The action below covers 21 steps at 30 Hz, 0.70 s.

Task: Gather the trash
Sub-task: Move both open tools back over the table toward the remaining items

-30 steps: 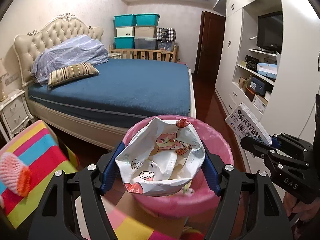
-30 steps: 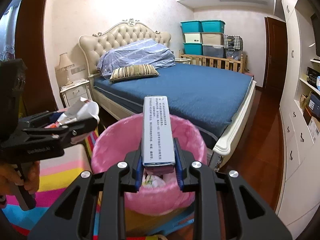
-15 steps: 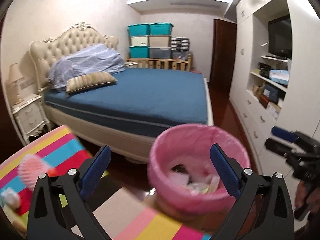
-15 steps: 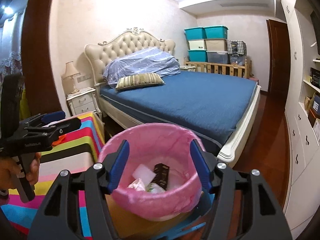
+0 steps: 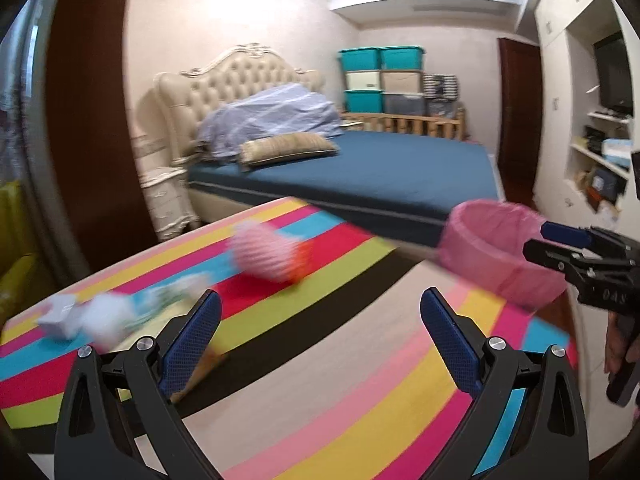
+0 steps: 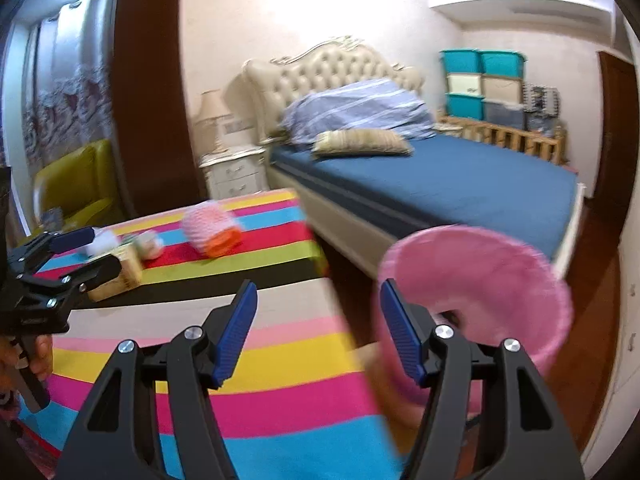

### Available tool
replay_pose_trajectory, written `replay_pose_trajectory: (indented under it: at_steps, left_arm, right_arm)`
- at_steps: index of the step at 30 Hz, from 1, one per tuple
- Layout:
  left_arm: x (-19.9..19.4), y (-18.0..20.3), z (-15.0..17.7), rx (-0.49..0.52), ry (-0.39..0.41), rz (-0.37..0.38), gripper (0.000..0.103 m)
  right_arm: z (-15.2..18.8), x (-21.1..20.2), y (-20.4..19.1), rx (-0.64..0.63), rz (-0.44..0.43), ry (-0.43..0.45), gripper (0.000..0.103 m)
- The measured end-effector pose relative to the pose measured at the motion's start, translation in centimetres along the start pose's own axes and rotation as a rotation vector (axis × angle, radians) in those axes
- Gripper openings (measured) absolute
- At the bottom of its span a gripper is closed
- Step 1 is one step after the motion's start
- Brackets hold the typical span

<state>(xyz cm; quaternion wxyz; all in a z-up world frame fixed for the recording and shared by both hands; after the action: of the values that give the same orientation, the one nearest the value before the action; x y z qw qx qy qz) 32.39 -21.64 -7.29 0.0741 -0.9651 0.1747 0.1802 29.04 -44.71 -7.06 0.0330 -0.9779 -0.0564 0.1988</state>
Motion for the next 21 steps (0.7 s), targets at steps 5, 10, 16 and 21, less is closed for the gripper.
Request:
replay_pose_trajectory:
  at_steps: [5,10,16,21]
  left_arm:
    - [-4.4,-9.0,3.0,-0.01,-0.005,-0.186,0.097]
    - [-8.0,-17.8,6.1,-0.095,-0.025,-0.318,0.097]
    - [-11.3,-24.8,7.3,-0.153,-0.002,-0.402,0.097]
    - [-14.3,-28.7,8.7,-0.23,0.02,-0.449,0.097]
  right_arm:
    - [1.5,2.4,-8.2,-0.018,-0.093,-0.06,0.066]
    - [3.3,4.6,-17.2,-0.018,-0.16,-0.118,0.069]
    - [4.8,6.4,-25.7,-0.046,-0.169,-0.172,0.076]
    - [5.7,8.1,-30.7,-0.056,-0.105,-0.21,0.081]
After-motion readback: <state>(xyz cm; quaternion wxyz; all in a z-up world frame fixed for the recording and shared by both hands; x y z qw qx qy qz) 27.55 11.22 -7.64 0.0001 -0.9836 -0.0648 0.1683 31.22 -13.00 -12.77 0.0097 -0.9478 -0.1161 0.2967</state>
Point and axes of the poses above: each gripper's, at about its wrist camera, not at the fingertips, and x roughly the way its jaws point, y to its right, z to its underside, the point moved 10 cm from there along x, roughly the way its jaws point, and after that the axes turned 6 degrees about y, right-handed, at the moved point
